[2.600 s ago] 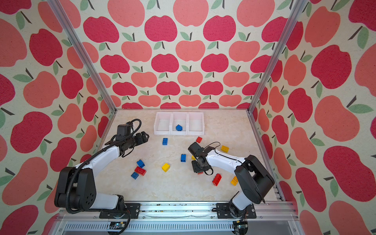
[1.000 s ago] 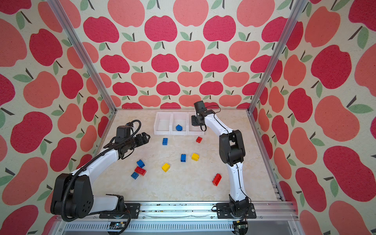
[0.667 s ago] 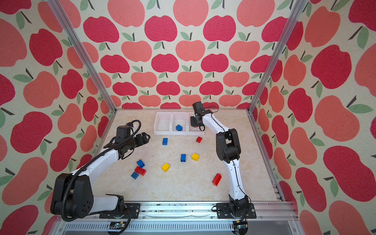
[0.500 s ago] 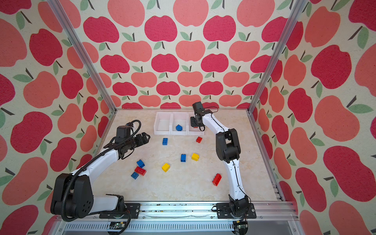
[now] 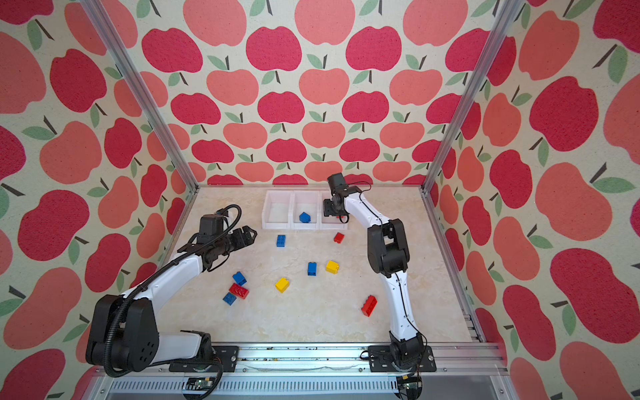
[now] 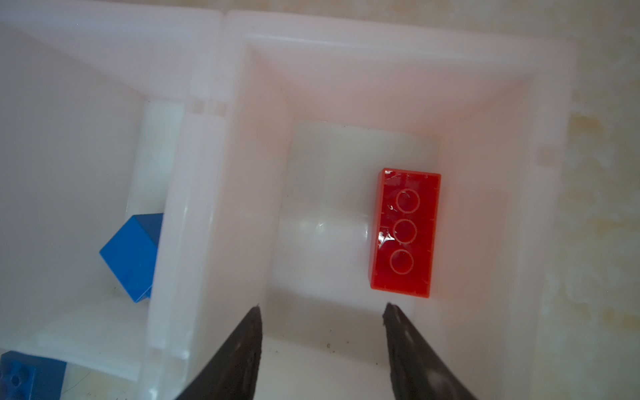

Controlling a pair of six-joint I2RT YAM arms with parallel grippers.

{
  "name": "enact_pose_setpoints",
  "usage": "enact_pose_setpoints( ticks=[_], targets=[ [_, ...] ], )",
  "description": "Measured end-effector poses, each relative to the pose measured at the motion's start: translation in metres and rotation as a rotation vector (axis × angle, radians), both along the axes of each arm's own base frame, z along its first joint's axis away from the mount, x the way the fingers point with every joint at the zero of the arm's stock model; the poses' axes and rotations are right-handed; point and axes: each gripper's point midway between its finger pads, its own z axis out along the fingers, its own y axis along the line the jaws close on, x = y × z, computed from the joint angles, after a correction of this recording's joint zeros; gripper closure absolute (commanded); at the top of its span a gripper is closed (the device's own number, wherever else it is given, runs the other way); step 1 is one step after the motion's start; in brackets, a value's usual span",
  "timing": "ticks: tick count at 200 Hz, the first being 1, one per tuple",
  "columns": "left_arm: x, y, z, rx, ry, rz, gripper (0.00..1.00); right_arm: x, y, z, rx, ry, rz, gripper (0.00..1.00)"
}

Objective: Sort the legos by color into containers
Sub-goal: 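Lower the red brick into that compartment and open the right gripper, then grasp the small yellow brick with left gripper while right gripper returns over bricks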

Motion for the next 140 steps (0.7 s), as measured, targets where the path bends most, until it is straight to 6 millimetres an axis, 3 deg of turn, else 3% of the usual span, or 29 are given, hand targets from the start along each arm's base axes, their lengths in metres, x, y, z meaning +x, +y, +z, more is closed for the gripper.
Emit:
enact_pose_setpoints(
  ticks=[53,96,140],
  targets=[
    [-0.002,-0.002,-0.002,0.003,0.011,-0.002,0.13,-0.012,-0.001,0.011,0.001,-0.002,0.008,0.34],
    [-0.005,-0.002,-0.005,0.007,0.030,0.008,0.13,-0.031,0.003,0.040,0.020,-0.035,0.030,0.28],
    [-0.009,-0.006,-0.008,0.014,0.046,0.001,0.13,-0.062,0.003,0.068,0.040,-0.061,0.059,0.24]
  ],
)
